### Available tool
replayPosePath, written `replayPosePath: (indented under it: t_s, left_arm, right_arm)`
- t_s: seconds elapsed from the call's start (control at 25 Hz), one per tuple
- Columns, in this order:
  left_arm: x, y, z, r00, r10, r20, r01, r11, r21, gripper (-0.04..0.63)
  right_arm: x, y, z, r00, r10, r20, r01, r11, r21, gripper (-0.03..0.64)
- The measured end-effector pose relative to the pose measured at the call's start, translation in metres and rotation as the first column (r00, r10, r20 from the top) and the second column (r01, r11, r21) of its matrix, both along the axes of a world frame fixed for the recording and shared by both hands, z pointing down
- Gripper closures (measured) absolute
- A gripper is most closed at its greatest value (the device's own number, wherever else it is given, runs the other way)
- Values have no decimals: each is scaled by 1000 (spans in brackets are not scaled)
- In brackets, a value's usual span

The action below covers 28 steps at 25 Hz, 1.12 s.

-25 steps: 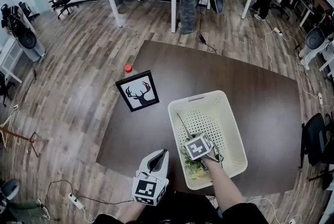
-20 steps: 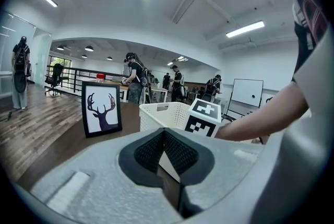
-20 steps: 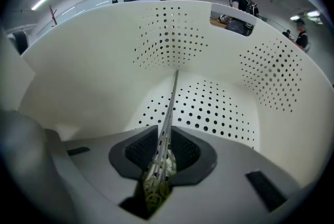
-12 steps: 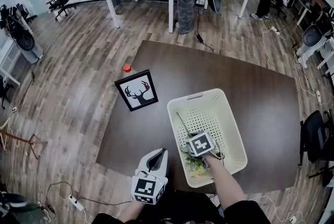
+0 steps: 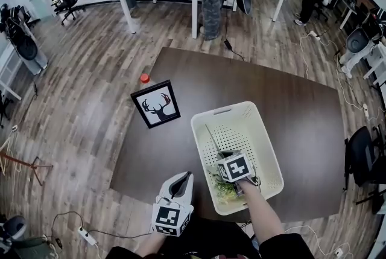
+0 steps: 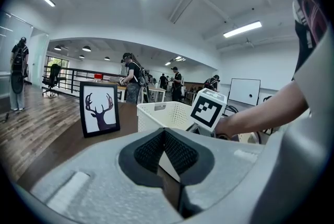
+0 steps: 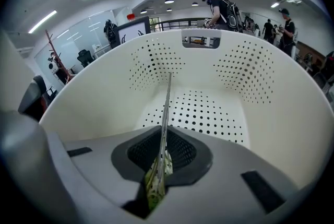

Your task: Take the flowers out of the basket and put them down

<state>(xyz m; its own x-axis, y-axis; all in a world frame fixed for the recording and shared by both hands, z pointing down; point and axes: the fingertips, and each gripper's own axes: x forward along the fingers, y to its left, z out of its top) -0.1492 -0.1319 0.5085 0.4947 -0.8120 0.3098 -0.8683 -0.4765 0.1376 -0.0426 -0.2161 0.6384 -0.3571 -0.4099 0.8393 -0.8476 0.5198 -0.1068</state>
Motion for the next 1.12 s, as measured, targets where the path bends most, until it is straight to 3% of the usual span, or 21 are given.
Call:
replayPosePath:
  t_s: [1.12]
  left_arm:
    - [20,1,-6,999,30,-27,-30,999,18,594]
  right_arm:
    - [11,1,-84,989,53,136,-80,978,195,575]
